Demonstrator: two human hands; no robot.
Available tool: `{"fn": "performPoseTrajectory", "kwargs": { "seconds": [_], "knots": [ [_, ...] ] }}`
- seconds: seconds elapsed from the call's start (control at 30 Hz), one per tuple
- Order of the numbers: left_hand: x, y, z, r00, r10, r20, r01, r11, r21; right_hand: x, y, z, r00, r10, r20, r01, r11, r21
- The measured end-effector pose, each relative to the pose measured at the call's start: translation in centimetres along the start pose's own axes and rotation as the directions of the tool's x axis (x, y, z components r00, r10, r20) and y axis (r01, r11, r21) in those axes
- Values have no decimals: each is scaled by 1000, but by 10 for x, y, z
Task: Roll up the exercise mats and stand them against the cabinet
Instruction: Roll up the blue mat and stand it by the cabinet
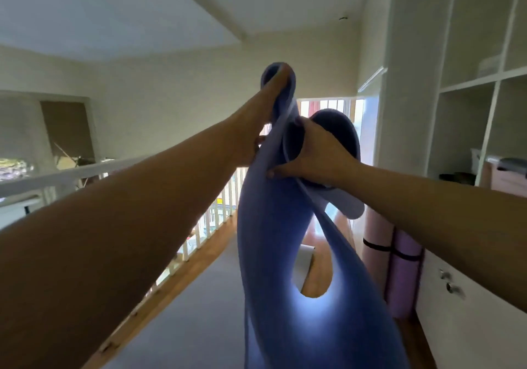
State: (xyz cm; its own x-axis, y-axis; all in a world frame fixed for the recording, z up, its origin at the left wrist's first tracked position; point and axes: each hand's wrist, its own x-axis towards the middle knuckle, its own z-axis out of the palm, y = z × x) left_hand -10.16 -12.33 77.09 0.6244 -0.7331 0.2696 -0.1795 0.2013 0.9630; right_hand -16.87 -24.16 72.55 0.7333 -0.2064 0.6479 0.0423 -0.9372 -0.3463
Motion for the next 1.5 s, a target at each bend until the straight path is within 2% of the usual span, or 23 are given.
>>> {"fn": "performPoseTrajectory", "kwargs": {
  "seconds": [0.07, 0.13, 0.23, 0.33, 0.4, 0.53, 0.73, 0.83, 0.97, 1.07, 1.2, 1.27, 1.37, 1.5],
  "knots": [
    [-7, -5, -5, 990, 27, 141, -43, 993, 113, 4, -2, 0, 1000, -11, -4, 11, 1000, -29],
    [-14, -14, -14, 988, 42, 146, -66, 985, 162, 1, -3, 3, 1000, -25, -19, 24, 998, -51],
    [-25, -33, -34, 997, 65, -31, -64, 998, 14, -5, -5, 14, 997, -71, 20, 72, 992, -102],
    [-23, -55, -52, 986, -4, -166, -33, 975, -218, -7, -8, 24, 991, -131, 38, 135, 980, -147],
    [-19, -69, -59, 986, -30, -165, -25, 946, -323, -4, -8, 26, 987, -153, 45, 159, 977, -144],
    [-6, -81, -66, 999, -45, -30, 28, 897, -442, 12, -3, 31, 984, -159, 81, 171, 970, -172],
    [22, -118, -79, 986, -160, 36, 162, 923, -350, 18, 11, 64, 963, -119, 241, 164, 970, -177],
    [32, -155, -94, 958, -285, 35, 283, 917, -280, 13, 22, 110, 945, -72, 320, 130, 978, -162],
    [35, -222, -120, 875, -484, -19, 471, 859, -202, -4, 40, 190, 905, -11, 426, 71, 989, -127],
    [24, -270, -139, 811, -582, -65, 569, 809, -147, -19, 53, 242, 876, 22, 481, 10, 998, -63],
    [11, -318, -149, 774, -603, -194, 616, 788, 12, -39, 69, 295, 804, 27, 594, -42, 999, 11],
    [13, -332, -150, 740, -598, -308, 624, 781, -17, -44, 73, 309, 756, -6, 654, -41, 997, 58],
    [20, -342, -160, 656, -630, -415, 646, 753, -122, -43, 76, 305, 787, -116, 606, 25, 987, 157],
    [28, -346, -165, 654, -643, -399, 657, 744, -123, -44, 89, 274, 862, -82, 499, 4, 988, 155]
  ]
}}
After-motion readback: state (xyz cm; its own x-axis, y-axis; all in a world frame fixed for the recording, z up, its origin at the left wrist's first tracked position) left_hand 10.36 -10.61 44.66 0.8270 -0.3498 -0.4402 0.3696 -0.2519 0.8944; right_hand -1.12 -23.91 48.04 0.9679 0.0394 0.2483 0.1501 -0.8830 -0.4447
